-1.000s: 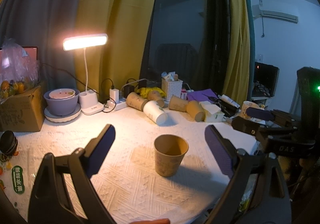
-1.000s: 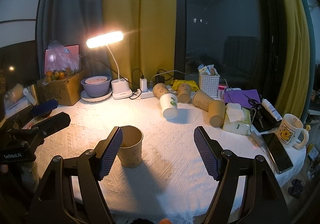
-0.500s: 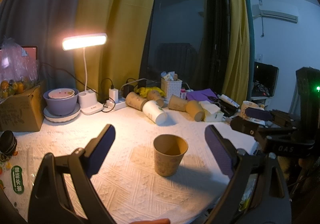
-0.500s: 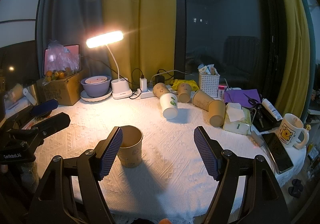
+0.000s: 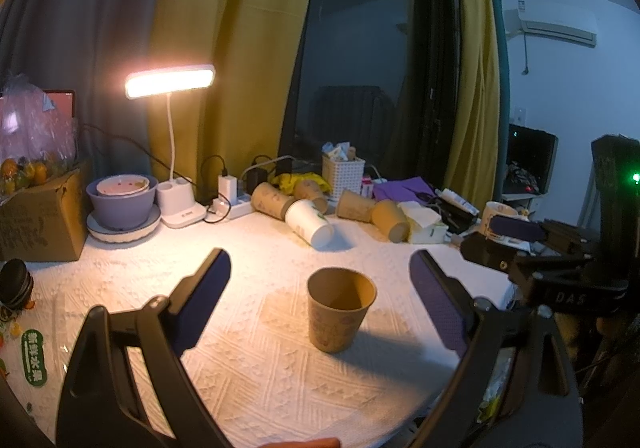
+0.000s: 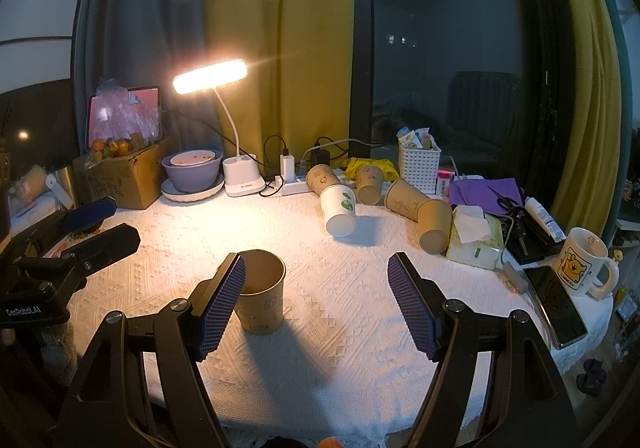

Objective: Flip cup upright

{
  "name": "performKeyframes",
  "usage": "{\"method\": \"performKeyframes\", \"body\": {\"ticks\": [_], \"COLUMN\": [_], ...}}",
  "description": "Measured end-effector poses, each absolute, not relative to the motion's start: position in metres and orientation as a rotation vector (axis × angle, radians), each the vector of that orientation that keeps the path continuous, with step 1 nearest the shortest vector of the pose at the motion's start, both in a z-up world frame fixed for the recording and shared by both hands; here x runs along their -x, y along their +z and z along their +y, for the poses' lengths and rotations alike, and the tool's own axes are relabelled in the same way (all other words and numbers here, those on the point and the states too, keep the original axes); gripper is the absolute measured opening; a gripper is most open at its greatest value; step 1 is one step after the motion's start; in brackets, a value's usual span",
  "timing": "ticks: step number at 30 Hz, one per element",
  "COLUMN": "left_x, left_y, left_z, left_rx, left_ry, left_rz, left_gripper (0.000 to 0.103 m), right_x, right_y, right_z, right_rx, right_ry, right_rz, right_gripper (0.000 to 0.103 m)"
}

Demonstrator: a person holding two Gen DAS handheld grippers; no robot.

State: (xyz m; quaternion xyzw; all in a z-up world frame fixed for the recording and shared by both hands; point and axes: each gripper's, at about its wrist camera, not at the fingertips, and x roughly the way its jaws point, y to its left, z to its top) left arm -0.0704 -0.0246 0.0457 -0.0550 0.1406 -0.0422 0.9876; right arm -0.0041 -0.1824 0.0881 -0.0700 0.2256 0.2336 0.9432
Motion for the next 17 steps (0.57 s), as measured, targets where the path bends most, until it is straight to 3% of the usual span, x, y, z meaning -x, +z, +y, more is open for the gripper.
{"method": "performKeyframes", "body": {"ticks": [17], "left_x": [0.0712], "left_y": [0.0410], "left_z": [-0.0265], "left_rx": [0.118], "left_ry": [-0.128], "left_rz": [0.281], "left_gripper": [0.092], "right_x": [0.0044], "right_y": [0.0882], "right_z": [-0.1814], "right_rx": [0.142], "right_ry": [0.476], "right_rz": [0.460], "right_gripper": [0.077]}}
